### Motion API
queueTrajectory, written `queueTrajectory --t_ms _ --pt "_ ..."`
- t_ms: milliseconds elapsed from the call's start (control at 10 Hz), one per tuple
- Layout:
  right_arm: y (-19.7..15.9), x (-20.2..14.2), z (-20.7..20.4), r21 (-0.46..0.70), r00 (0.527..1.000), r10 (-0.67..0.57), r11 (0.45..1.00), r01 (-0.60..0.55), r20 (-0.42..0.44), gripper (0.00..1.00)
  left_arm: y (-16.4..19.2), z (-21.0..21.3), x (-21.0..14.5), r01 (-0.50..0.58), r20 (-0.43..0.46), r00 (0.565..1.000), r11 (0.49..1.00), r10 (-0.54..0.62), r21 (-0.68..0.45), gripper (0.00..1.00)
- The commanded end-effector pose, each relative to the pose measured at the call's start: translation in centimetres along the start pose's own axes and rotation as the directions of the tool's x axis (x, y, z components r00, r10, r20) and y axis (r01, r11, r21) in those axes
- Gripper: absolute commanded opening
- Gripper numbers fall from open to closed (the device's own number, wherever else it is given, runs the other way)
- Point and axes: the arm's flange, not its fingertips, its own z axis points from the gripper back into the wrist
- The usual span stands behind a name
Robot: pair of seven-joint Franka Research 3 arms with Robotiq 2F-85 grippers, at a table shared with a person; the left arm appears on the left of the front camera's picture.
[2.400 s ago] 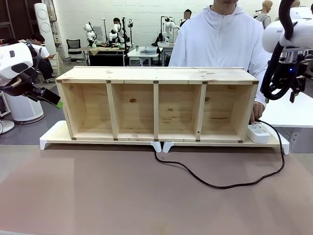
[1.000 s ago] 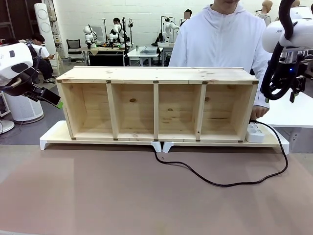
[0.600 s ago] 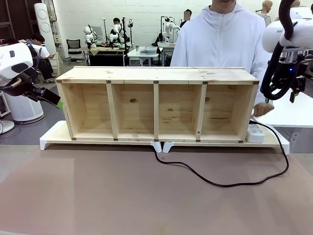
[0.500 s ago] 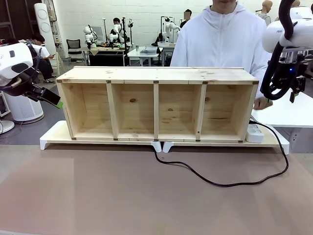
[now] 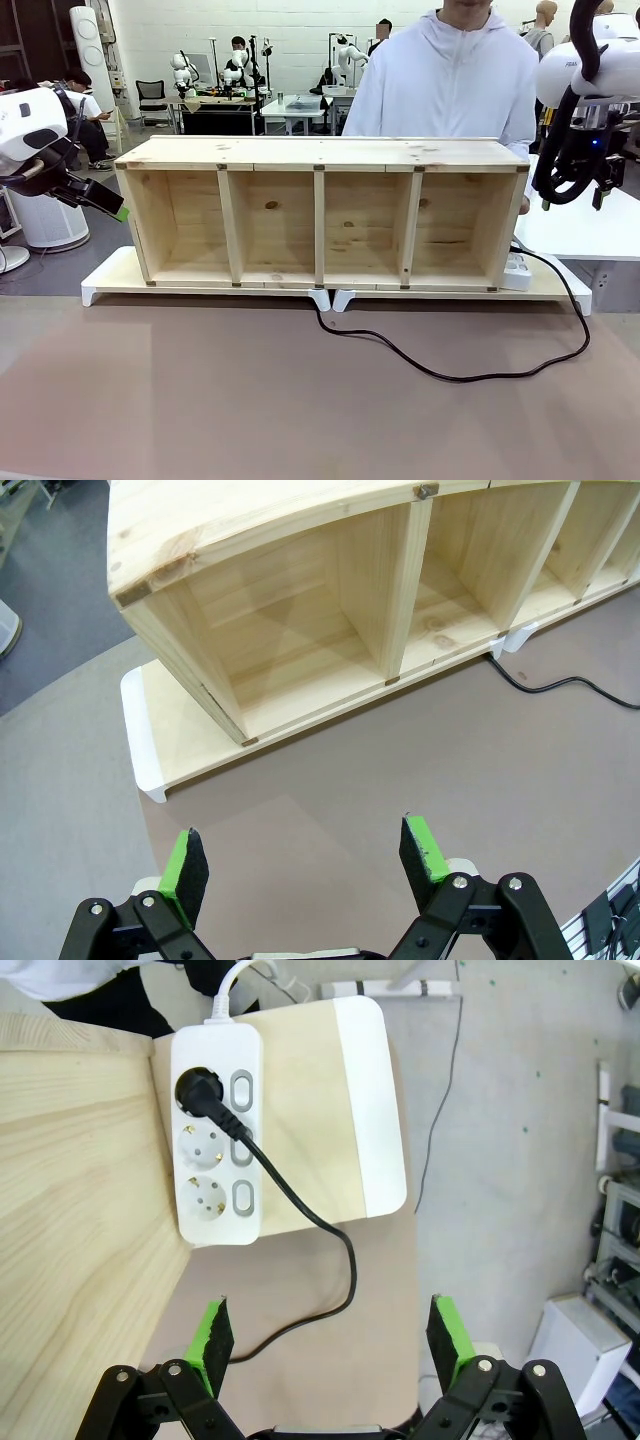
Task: Perform cable management.
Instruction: Release the Power Cable when the human grasps it.
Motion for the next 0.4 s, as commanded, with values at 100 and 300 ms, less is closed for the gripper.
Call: queueTrajectory --t_ms 100,300 --pt "0.01 -0.03 -0.09 0.002 1.0 -0.002 1.0 0.002 -0.004 1.0 -0.03 -0.05 0.01 -0.018 -0.002 1.0 1.0 0.018 -0.003 1.0" --pt "0.01 -0.03 -0.09 0.002 1.0 -0.002 1.0 0.002 -0.004 1.0 -0.03 -0.05 0.01 -0.018 -0.002 1.0 1.0 0.018 -0.003 1.0"
